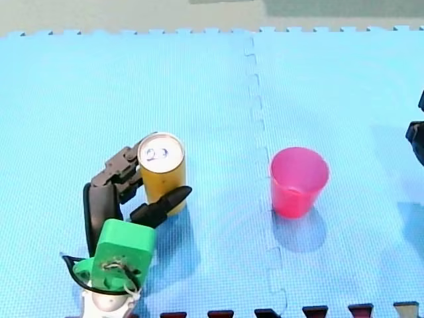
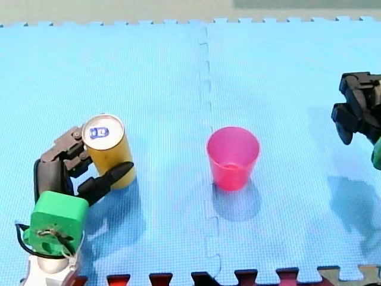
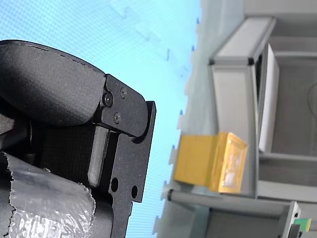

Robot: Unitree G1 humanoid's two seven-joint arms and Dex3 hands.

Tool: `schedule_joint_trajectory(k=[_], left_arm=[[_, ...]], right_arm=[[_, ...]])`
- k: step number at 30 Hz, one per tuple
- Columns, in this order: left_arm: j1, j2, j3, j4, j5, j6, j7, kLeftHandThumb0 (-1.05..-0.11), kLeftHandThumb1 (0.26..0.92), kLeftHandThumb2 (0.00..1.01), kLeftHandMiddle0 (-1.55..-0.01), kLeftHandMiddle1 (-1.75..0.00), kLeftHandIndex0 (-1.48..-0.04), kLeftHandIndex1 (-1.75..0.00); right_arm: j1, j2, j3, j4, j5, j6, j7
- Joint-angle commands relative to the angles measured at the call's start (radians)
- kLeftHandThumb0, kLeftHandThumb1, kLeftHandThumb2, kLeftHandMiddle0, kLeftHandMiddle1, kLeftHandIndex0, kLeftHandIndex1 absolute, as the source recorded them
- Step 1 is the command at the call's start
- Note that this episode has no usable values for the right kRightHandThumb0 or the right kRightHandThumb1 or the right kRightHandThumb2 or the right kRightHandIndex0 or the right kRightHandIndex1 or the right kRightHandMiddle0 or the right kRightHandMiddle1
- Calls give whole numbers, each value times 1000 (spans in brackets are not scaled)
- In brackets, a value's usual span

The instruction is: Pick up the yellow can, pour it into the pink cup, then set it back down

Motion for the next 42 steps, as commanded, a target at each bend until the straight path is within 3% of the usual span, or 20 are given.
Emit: schedule_joint_trajectory(k=[1,18,26,35,42], left_arm=[[-14,-9,8,15,-20,-14,-10,-399,803,0,-1314,-17,-1208,-1],[-36,-23,17,90,-29,-45,-11,-372,803,0,-1306,-5,-1204,0],[-54,-29,20,169,-34,-67,-16,-362,805,1,-1304,-3,-1190,0],[-56,-5,-31,199,73,-75,98,-358,809,1,-1307,-3,-1190,-1],[-68,-4,-41,238,75,-62,112,-353,813,2,-1309,-3,-1189,0]], right_arm=[[-6,-8,-2,-1,3,4,1],[-8,-14,10,-6,-4,-5,-3],[-9,-18,12,-8,-3,-8,0],[-9,-18,14,-9,-4,-8,-5],[-11,-21,16,-10,-3,-5,-9]])
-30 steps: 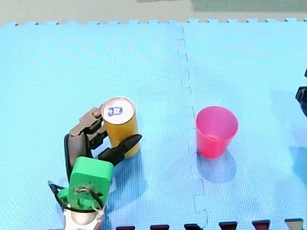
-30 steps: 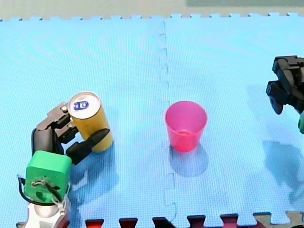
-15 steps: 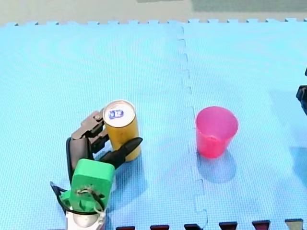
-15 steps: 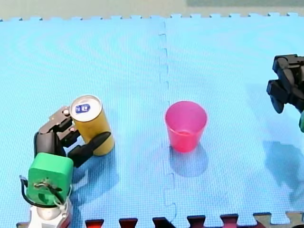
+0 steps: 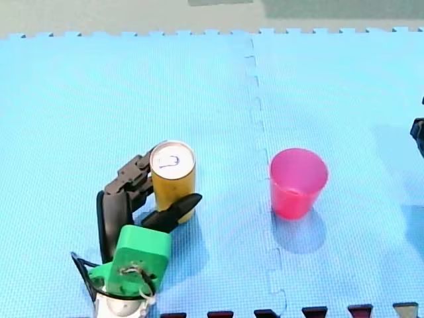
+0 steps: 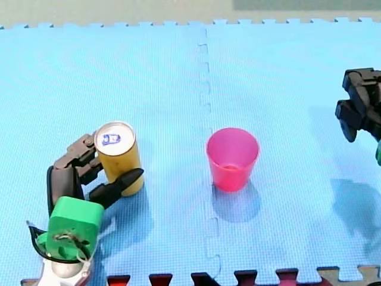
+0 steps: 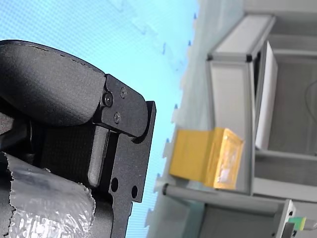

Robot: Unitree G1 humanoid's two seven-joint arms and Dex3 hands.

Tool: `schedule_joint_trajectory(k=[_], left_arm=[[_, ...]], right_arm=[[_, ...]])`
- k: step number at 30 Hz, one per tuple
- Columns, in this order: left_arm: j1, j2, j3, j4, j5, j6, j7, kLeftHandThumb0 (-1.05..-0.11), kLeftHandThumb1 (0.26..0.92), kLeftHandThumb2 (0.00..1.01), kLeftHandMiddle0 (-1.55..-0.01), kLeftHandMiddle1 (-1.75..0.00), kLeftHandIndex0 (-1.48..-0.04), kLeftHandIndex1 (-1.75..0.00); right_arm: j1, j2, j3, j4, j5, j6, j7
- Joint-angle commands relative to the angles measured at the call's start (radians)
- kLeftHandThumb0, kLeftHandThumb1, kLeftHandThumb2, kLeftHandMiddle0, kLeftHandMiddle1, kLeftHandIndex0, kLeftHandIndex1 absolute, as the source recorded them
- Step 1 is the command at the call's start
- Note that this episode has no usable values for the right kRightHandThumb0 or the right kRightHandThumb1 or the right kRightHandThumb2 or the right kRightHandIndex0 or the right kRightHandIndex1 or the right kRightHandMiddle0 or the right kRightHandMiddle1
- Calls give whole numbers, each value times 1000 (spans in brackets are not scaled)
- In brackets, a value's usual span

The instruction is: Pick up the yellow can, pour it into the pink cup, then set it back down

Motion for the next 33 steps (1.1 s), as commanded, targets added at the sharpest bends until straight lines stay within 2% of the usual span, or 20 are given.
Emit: schedule_joint_trajectory(k=[1,2,3,5,9,13,14,16,18,23,33], left_arm=[[2,2,6,26,-18,32,-33,-353,814,2,-1307,-2,-1165,0],[0,1,10,31,-33,45,-61,-354,815,2,-1200,0,-1043,1],[-1,2,11,33,-43,59,-85,-361,816,2,-1141,0,-981,0],[-4,6,7,35,-47,83,-103,-471,794,0,-968,0,-849,0],[-13,13,-7,35,-29,122,-79,-613,739,0,-723,0,-698,0],[-21,33,-48,31,34,155,-15,-738,738,4,-621,0,-565,0],[-22,40,-59,29,50,162,-2,-830,746,5,-564,0,-477,1],[-21,49,-69,22,64,173,5,-905,756,7,-513,0,-406,0],[-20,51,-73,16,63,189,-3,-1012,798,19,-463,-1,-341,-1],[-16,54,-80,3,58,214,-21,-1047,815,15,-360,0,-262,0],[-9,66,-88,-13,50,238,-59,-1048,808,5,-303,1,-206,0]], right_arm=[[-5,-7,-1,-3,1,0,-2],[-5,-8,-1,-3,1,1,-1],[-5,-9,-1,-3,1,2,-2],[-6,-10,0,-3,0,3,-2],[-6,-12,2,-3,-2,4,-4],[-7,-12,5,-3,-4,5,-7],[-7,-11,6,-3,-4,5,-8],[-8,-11,7,-3,-6,5,-10],[-8,-11,8,-3,-6,5,-11],[-8,-10,9,-4,-7,5,-13],[-9,-8,7,-3,-5,10,-12]])
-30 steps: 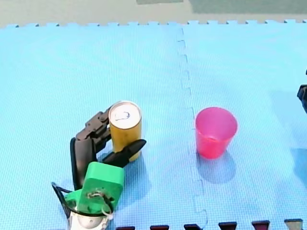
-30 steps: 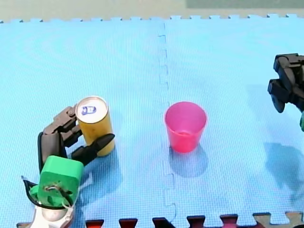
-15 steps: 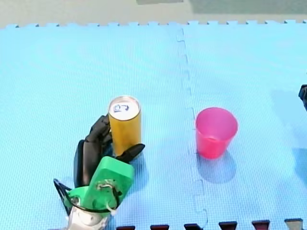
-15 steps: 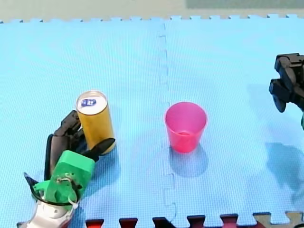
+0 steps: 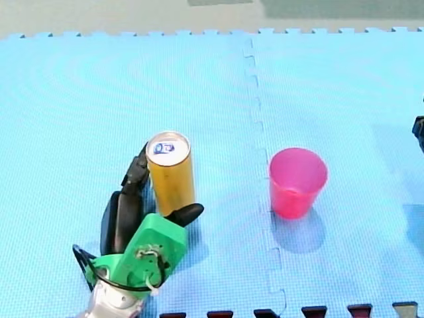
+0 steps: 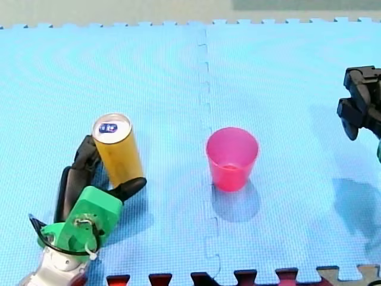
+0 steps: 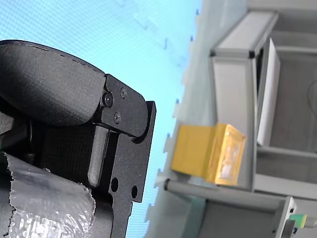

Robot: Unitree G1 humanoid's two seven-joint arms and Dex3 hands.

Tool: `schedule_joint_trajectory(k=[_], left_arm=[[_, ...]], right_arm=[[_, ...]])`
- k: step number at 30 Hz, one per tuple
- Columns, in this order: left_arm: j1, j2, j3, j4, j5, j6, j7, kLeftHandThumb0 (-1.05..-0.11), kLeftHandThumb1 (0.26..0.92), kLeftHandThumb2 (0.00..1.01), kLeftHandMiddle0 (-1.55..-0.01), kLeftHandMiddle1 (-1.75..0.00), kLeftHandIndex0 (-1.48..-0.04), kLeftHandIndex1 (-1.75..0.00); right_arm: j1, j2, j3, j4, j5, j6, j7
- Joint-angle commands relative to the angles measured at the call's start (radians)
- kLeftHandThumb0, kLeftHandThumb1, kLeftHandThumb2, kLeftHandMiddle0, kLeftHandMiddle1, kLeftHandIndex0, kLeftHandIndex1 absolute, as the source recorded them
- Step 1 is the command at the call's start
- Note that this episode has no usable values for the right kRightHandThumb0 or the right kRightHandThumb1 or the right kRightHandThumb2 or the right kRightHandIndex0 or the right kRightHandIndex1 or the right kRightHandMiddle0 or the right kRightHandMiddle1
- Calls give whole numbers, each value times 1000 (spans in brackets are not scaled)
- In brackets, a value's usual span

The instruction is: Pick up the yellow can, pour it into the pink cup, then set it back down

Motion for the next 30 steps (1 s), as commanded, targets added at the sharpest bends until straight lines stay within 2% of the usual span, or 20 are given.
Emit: schedule_joint_trajectory(k=[1,7,13,20,25,30], left_arm=[[10,10,0,-3,-3,10,-4,-1048,809,5,-299,0,-203,0],[37,23,18,-69,-33,-8,-28,-1048,805,2,-279,0,-191,0],[94,44,41,-163,-76,-14,-91,-1048,803,0,-288,-9,-175,0],[159,52,85,-238,-142,-75,-147,-1048,730,0,-248,0,-143,0],[197,62,100,-286,-154,-73,-184,-1048,719,0,-233,0,-144,-1],[214,62,107,-312,-174,-71,-230,-1048,711,0,-224,0,-142,0]], right_arm=[[-4,-2,-2,-1,2,4,0],[-2,0,-4,-1,4,2,3],[-4,-1,-6,0,5,3,5],[-3,1,-9,0,8,3,7],[-3,3,-10,0,10,3,8],[-2,3,-9,0,9,2,12]])
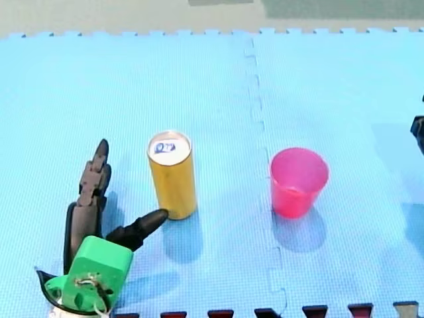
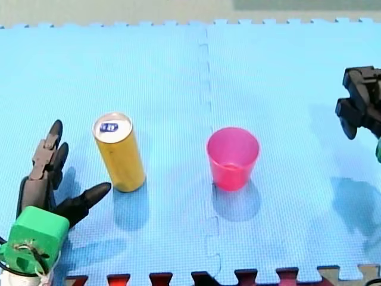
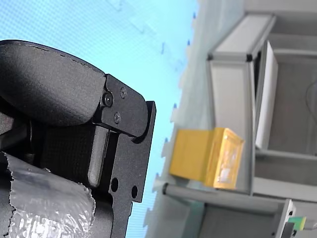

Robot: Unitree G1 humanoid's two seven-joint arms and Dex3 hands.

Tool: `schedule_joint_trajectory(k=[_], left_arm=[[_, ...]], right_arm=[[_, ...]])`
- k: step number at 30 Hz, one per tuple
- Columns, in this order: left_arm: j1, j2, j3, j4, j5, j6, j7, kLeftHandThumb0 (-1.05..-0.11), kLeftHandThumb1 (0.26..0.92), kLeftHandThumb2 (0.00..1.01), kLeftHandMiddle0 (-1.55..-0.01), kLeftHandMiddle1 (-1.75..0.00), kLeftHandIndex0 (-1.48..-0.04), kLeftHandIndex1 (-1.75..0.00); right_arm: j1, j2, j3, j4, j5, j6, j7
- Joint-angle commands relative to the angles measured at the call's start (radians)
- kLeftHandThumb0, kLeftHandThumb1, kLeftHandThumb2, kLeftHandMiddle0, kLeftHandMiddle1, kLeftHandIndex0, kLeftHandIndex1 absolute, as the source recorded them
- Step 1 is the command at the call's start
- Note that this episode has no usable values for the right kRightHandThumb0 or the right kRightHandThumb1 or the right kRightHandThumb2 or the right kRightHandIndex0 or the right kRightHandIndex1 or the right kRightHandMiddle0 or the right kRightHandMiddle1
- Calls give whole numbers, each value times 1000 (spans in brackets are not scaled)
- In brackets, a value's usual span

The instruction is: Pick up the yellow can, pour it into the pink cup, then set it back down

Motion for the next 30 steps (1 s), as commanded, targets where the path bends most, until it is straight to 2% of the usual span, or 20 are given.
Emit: schedule_joint_trajectory(k=[1,15,22,30], left_arm=[[7,4,7,-13,-11,2,-17,-1048,710,0,-222,0,-141,0],[10,6,26,-36,-56,16,-122,-986,679,0,-178,0,-130,0],[21,3,34,-74,-80,53,-167,-941,661,0,-154,0,-126,0],[26,6,31,-110,-71,104,-184,-944,679,7,-148,-1,-125,0]], right_arm=[[-1,-2,-2,0,1,1,1],[-5,5,1,1,0,3,-8],[-11,5,1,2,0,9,-9],[-12,5,-3,2,3,14,-6]])
